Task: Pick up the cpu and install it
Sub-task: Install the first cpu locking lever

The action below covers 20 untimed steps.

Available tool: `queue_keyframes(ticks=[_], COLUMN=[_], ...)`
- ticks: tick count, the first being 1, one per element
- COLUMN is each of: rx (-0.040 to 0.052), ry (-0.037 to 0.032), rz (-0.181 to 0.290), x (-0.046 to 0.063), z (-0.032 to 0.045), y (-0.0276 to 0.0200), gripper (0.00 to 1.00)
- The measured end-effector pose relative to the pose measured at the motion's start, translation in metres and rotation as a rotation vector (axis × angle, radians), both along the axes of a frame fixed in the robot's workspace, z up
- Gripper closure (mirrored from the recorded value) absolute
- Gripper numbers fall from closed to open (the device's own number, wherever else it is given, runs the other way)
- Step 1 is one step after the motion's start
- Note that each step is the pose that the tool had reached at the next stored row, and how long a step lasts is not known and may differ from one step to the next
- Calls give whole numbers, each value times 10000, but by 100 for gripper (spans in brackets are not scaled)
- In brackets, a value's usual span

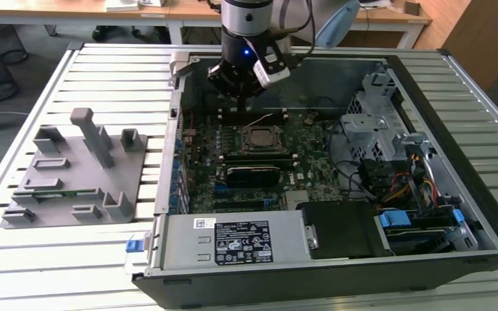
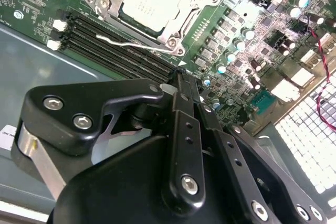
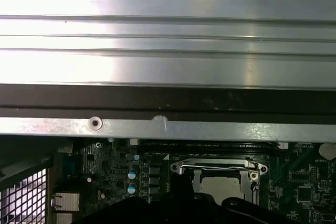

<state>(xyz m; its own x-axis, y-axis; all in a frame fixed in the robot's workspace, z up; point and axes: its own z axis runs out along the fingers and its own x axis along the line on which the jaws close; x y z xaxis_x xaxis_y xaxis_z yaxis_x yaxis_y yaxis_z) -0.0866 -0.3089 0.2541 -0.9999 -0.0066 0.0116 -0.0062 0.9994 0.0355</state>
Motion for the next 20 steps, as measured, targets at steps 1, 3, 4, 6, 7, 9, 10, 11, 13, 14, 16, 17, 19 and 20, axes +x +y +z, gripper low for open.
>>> queue_keyframes(ticks=[1, 3, 4, 6, 7, 9, 10, 11, 13, 14, 16, 17, 19, 20], rx=[21, 25, 27, 42, 48, 47, 48, 47, 44, 46, 48, 46, 46, 46], ry=[0, -2, -3, -1, -3, -1, -2, -2, 0, -2, -3, -2, -2, -2], rz=[0, -2, -2, 0, -1, 2, 3, 3, 5, 5, 7, 7, 7, 8], x=[0, 1, 1, 2, 4, 16, 22, 30, 50, 60, 72, 78, 80, 81], z=[-2, -6, -10, -18, -23, -26, -28, -29, -30, -32, -35, -36, -42, -45], y=[-2, -2, -2, -5, -5, -5, -5, -4, -5, -4, -5, -5, -4, -4], gripper=[89, 89, 89, 89, 89, 89, 89, 89, 89, 89, 89, 89, 89, 89])
